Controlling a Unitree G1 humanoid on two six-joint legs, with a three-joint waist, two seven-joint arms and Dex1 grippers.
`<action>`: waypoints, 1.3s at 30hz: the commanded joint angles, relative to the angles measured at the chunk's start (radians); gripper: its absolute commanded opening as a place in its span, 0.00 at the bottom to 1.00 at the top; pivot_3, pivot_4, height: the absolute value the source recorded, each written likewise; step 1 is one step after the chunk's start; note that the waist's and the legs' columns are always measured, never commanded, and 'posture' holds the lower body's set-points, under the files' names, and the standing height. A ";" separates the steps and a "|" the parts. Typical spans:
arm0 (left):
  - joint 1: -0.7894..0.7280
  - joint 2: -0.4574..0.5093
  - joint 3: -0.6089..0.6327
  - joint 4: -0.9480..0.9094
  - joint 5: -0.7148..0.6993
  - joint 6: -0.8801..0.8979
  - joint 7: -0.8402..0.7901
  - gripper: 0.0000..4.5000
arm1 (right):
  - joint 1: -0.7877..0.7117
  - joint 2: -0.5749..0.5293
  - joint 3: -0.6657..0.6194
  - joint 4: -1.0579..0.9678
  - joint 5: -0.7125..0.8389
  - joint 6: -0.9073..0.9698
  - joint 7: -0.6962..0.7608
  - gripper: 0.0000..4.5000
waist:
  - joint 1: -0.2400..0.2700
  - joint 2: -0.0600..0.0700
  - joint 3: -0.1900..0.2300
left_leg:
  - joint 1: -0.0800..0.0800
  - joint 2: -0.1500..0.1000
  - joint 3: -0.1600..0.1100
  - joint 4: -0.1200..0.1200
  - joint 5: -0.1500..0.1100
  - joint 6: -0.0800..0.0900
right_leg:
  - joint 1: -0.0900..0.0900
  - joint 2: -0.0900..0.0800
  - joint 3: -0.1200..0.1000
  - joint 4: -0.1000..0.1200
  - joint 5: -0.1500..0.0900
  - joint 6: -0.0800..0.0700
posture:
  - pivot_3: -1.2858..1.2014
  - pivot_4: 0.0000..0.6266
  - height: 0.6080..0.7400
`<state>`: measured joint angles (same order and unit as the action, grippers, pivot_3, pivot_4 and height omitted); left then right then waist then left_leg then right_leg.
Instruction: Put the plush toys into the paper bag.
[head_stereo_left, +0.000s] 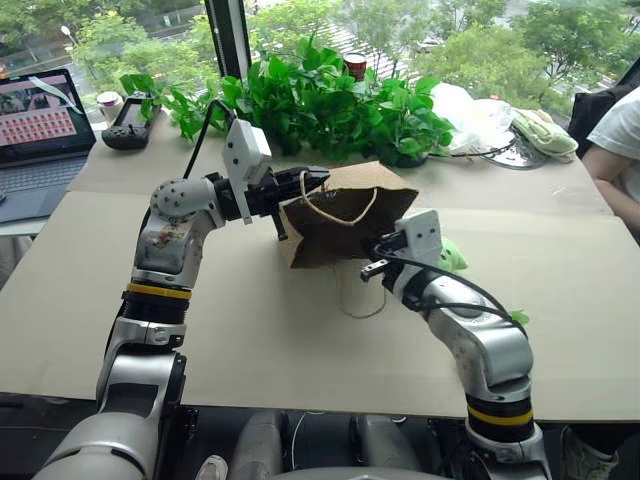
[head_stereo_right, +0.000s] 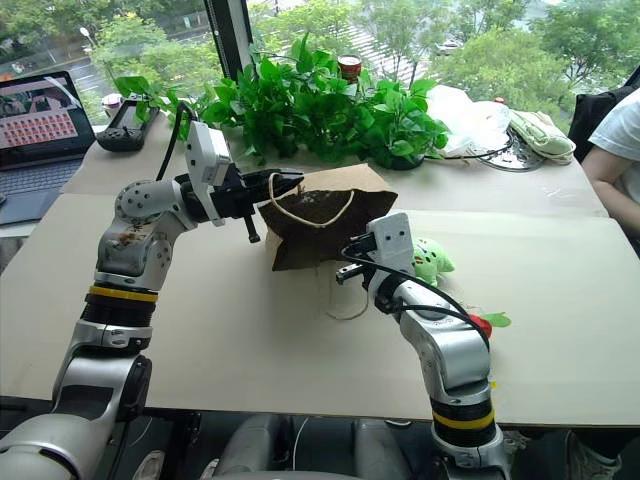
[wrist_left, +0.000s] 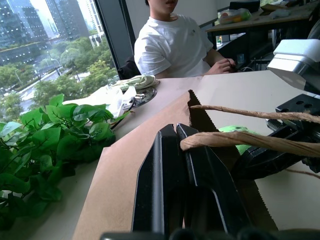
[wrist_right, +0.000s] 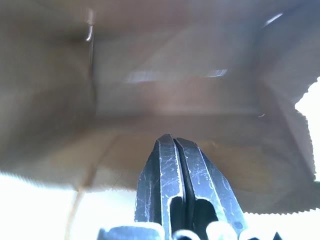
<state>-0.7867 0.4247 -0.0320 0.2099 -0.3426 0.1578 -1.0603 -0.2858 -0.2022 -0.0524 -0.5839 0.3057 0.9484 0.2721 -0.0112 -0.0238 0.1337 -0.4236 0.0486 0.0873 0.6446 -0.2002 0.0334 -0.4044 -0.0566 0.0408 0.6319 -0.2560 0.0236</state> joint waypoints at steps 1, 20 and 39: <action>-0.013 -0.001 0.006 -0.008 -0.005 -0.015 -0.002 0.00 | 0.012 -0.051 -0.110 -0.096 0.085 0.056 0.028 0.00 | 0.001 0.000 0.000 | 0.000 0.000 0.000 0.000 0.000 0.000 | 0.000 0.000 0.000 0.000 0.000 0.000 | 0.52 0.24 1.00; -0.019 -0.001 0.000 0.011 0.006 -0.028 -0.007 0.00 | 0.049 -0.155 -0.170 0.056 0.035 0.183 -0.111 0.64 | -0.002 0.000 0.000 | 0.000 0.000 0.000 0.000 0.000 0.000 | 0.000 0.000 0.001 0.000 0.000 0.000 | 0.52 0.24 1.00; -0.015 0.000 0.003 0.002 0.008 -0.025 0.000 0.00 | 0.017 -0.134 -0.089 0.172 -0.078 0.095 -0.174 0.68 | -0.003 0.000 0.000 | 0.000 0.000 0.000 0.000 0.000 0.000 | 0.000 0.000 0.001 0.000 0.000 0.000 | 0.52 0.24 1.00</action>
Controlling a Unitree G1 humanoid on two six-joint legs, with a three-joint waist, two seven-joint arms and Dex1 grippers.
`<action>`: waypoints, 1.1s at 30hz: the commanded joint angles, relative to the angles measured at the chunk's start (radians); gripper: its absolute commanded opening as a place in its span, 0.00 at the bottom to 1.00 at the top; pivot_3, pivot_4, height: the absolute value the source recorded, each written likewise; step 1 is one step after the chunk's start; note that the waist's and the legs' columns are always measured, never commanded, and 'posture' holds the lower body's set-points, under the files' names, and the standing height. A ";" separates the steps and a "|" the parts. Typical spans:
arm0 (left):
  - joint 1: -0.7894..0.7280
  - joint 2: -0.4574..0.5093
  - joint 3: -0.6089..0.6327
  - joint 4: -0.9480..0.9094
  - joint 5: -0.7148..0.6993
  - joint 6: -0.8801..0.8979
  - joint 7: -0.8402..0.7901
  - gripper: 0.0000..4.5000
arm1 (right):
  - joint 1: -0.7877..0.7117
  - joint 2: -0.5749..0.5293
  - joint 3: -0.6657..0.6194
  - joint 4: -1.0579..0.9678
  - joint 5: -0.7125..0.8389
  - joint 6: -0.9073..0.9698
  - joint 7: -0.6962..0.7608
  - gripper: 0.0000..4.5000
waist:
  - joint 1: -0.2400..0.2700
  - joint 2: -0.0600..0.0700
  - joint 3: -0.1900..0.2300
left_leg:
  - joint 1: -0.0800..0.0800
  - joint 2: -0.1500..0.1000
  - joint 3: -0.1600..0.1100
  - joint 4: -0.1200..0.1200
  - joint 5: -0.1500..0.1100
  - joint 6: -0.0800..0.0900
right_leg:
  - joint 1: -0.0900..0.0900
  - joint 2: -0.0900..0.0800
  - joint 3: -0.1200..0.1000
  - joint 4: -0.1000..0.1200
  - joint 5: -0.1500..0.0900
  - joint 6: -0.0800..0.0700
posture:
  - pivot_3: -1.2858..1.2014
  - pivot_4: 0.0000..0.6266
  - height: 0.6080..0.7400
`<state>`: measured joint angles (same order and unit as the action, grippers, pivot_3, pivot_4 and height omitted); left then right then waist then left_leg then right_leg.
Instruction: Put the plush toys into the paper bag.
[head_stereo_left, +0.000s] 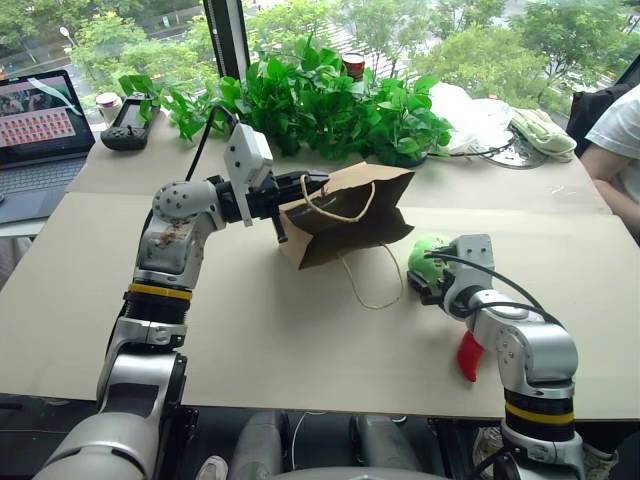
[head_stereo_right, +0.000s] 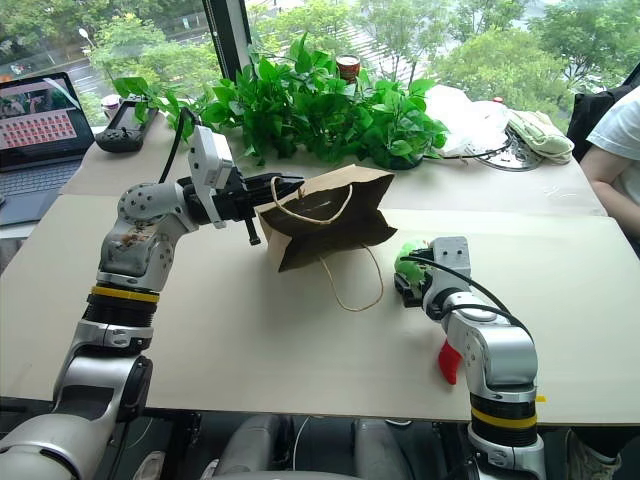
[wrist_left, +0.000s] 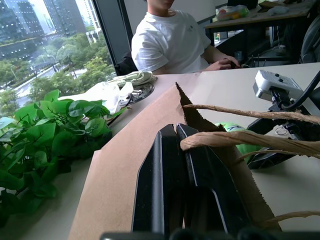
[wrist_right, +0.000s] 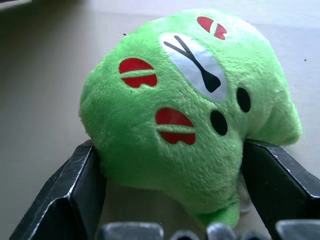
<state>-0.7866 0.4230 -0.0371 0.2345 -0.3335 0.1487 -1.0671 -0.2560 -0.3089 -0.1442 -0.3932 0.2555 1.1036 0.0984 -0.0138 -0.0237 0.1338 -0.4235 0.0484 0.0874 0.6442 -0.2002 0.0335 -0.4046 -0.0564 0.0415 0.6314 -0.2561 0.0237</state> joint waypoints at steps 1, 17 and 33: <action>-0.016 0.001 0.009 -0.022 -0.002 -0.015 0.008 0.00 | -0.014 -0.031 0.003 -0.019 -0.030 -0.070 0.005 0.60 | 0.000 0.000 0.000 | 0.000 0.000 0.000 0.000 0.000 0.000 | 0.000 0.000 0.000 0.000 0.000 0.000 | 0.52 0.24 1.00; -0.054 -0.028 0.045 0.021 -0.045 0.041 0.046 0.00 | -0.052 -0.258 -0.103 -0.223 0.075 -0.066 0.232 0.32 | 0.002 0.000 0.000 | 0.000 0.000 0.000 0.000 0.000 0.000 | 0.000 0.000 0.000 0.000 0.000 0.000 | 0.52 0.24 1.00; -0.055 -0.037 0.052 0.020 -0.048 0.063 0.040 0.00 | -0.156 -0.558 0.111 -0.428 0.194 -0.101 0.460 0.32 | 0.001 0.000 0.000 | 0.000 0.000 -0.001 0.000 0.000 0.000 | 0.000 0.000 0.000 -0.001 0.000 0.000 | 0.52 0.24 1.00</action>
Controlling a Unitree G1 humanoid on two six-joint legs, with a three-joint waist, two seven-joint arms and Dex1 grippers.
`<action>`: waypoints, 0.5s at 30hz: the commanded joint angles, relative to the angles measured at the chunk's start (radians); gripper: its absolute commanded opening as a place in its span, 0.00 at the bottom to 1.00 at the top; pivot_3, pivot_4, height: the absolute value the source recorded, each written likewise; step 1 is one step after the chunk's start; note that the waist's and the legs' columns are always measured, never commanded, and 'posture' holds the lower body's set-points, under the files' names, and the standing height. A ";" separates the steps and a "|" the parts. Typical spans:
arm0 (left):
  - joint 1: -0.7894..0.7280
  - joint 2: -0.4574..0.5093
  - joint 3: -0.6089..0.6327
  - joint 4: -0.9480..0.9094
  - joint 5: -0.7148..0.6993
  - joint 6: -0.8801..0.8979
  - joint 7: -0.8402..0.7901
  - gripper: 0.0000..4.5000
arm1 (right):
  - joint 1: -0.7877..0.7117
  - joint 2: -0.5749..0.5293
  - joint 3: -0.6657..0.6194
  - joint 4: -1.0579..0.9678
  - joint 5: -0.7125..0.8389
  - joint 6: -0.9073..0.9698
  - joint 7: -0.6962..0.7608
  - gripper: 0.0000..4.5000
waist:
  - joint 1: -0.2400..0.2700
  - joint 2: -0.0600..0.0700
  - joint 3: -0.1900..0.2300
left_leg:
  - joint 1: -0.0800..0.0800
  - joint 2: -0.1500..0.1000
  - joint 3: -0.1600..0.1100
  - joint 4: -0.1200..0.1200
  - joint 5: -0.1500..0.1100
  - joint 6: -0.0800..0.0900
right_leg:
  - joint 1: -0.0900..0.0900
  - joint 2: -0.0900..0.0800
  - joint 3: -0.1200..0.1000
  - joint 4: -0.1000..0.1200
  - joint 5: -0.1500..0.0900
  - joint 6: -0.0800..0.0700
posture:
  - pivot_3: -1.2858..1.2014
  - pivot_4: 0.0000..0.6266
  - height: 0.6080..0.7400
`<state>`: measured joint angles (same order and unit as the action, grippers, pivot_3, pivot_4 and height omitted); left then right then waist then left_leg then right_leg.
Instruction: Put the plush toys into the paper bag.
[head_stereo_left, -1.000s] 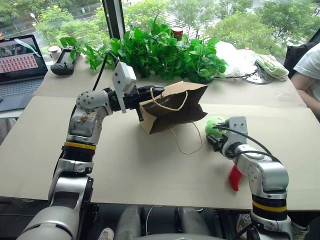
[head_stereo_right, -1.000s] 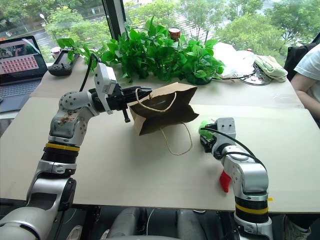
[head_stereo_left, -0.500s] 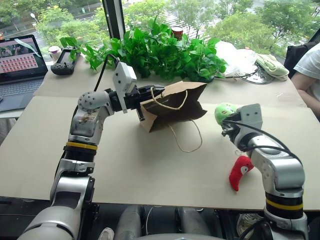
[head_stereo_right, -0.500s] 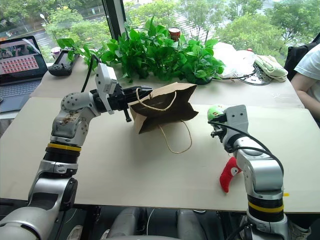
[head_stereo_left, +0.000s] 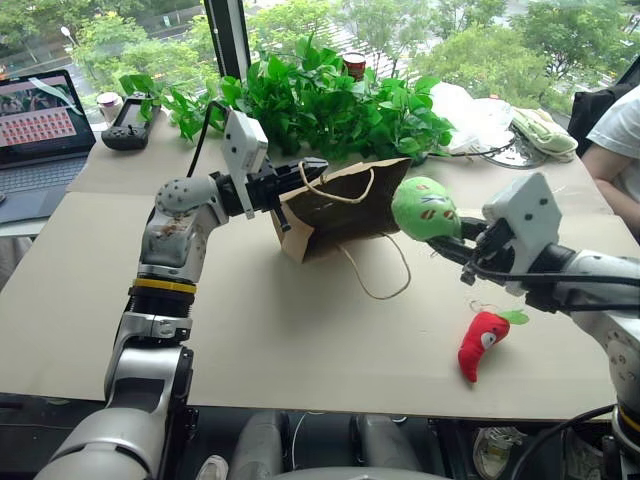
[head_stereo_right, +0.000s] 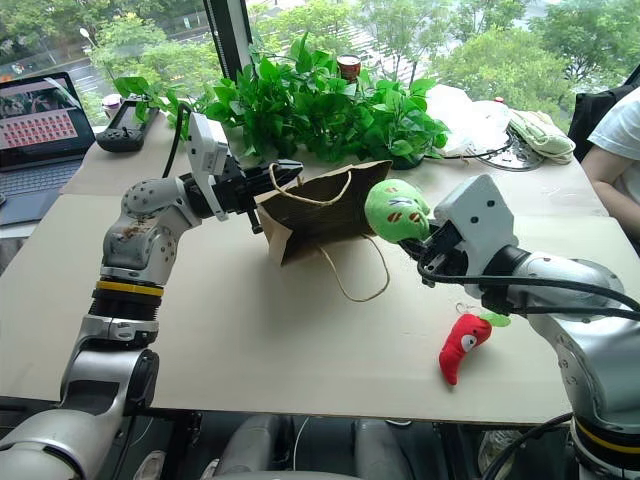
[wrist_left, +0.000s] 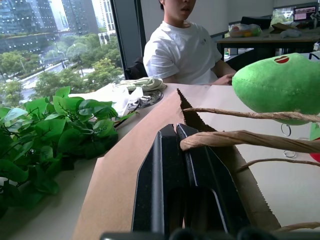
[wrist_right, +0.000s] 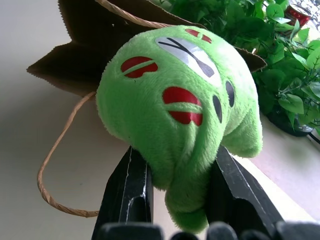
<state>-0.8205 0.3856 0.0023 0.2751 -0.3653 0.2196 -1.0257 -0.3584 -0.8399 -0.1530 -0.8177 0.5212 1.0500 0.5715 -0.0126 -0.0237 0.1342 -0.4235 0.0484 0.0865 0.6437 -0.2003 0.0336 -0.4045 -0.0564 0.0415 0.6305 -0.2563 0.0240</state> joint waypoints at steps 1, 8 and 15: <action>-0.021 0.000 0.011 -0.020 -0.015 -0.008 -0.002 0.00 | -0.078 -0.031 0.179 0.017 -0.106 -0.057 -0.027 0.32 | -0.001 0.000 0.000 | 0.000 0.000 0.000 0.000 0.000 0.000 | 0.000 0.000 0.000 0.000 0.000 0.000 | 0.52 0.24 1.00; -0.018 -0.004 0.004 -0.025 -0.012 -0.008 -0.012 0.00 | -0.247 -0.058 0.432 0.121 -0.292 -0.092 -0.035 0.32 | 0.001 0.000 0.000 | -0.001 0.000 0.001 0.000 0.000 0.000 | -0.001 0.000 0.000 0.000 0.000 0.000 | 0.52 0.24 1.00; -0.013 -0.007 -0.013 -0.026 -0.003 -0.015 -0.031 0.00 | -0.372 -0.040 0.584 0.201 -0.403 -0.078 0.000 0.32 | 0.001 0.000 0.000 | -0.001 0.000 0.001 0.000 0.000 0.000 | -0.001 0.000 0.000 0.000 0.000 0.000 | 0.52 0.24 1.00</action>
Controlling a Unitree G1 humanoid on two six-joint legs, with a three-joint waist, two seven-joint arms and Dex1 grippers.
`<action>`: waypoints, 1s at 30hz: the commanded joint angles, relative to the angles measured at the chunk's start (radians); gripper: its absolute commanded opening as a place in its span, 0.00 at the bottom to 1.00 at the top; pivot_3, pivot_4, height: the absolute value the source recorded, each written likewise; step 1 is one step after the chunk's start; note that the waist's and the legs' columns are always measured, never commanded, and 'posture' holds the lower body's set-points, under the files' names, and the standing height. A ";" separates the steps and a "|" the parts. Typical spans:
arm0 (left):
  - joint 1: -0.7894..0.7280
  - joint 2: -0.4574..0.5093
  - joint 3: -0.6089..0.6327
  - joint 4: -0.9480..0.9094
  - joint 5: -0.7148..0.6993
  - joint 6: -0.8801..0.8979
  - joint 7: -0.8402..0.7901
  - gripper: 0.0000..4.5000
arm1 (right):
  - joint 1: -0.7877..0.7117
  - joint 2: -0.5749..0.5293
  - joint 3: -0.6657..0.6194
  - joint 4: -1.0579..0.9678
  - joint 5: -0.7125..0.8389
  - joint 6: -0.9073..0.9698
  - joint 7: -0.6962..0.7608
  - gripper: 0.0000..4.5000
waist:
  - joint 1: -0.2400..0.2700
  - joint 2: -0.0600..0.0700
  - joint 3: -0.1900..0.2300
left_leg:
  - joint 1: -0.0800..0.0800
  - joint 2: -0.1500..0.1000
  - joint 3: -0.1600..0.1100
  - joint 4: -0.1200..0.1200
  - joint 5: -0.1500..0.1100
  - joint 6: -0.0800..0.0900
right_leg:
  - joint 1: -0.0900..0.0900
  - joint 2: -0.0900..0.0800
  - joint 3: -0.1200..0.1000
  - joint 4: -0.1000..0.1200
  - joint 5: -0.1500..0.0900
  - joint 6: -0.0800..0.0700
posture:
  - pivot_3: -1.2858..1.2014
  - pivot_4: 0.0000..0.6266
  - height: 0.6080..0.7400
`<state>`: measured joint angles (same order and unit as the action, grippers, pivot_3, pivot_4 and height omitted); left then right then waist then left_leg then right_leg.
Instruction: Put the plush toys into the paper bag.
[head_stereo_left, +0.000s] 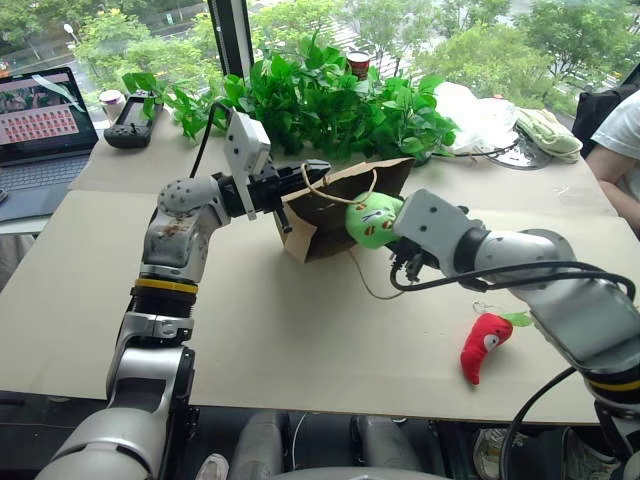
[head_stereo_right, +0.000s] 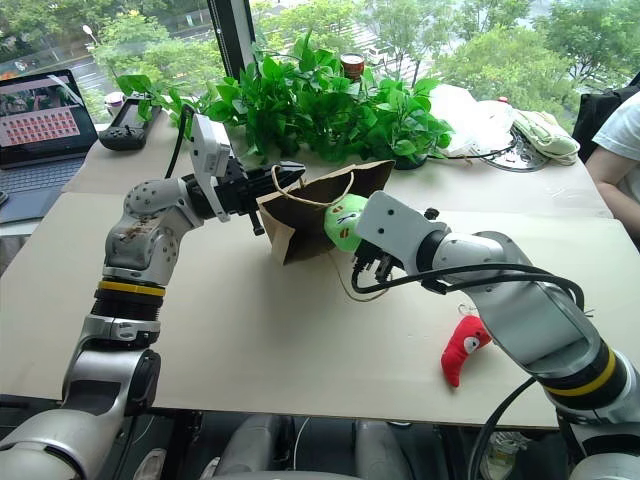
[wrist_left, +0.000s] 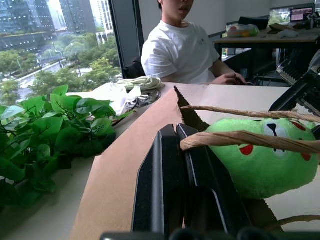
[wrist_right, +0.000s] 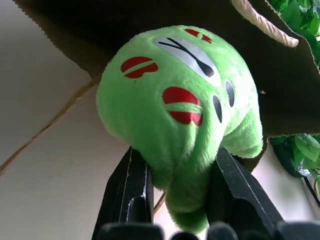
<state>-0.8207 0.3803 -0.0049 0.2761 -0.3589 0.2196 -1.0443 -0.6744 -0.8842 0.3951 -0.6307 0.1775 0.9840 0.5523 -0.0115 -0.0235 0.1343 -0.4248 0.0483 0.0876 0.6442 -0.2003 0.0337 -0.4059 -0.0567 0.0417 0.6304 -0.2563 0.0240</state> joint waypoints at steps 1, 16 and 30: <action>-0.013 -0.004 -0.009 -0.026 -0.007 -0.017 -0.016 0.00 | -0.091 0.011 0.058 0.036 -0.076 -0.006 0.027 0.32 | 0.000 0.000 0.000 | 0.000 0.000 0.000 0.000 0.000 0.000 | 0.000 0.000 0.000 0.000 0.000 0.000 | 0.52 0.24 1.00; -0.013 -0.015 -0.020 -0.020 -0.004 -0.017 -0.039 0.00 | -0.239 0.242 0.117 0.198 -0.177 0.218 0.003 0.32 | 0.000 0.000 0.000 | -0.001 0.000 0.001 0.000 0.000 0.000 | -0.002 0.000 0.000 0.001 0.000 0.000 | 0.52 0.24 1.00; -0.017 -0.020 -0.021 -0.017 -0.004 -0.018 -0.040 0.00 | -0.240 0.320 0.087 0.258 -0.187 0.176 -0.067 0.99 | -0.003 0.000 0.000 | -0.001 0.000 0.001 0.000 0.000 0.000 | -0.002 0.000 0.000 0.002 0.000 0.000 | 0.52 0.24 1.00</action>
<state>-0.8193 0.3616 -0.0295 0.2787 -0.3555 0.2183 -1.0818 -0.9029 -0.5733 0.5173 -0.3467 0.0054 1.1893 0.4953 -0.0141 -0.0232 0.1344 -0.4257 0.0486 0.0883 0.6439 -0.2003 0.0337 -0.4077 -0.0567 0.0412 0.6320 -0.2563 0.0237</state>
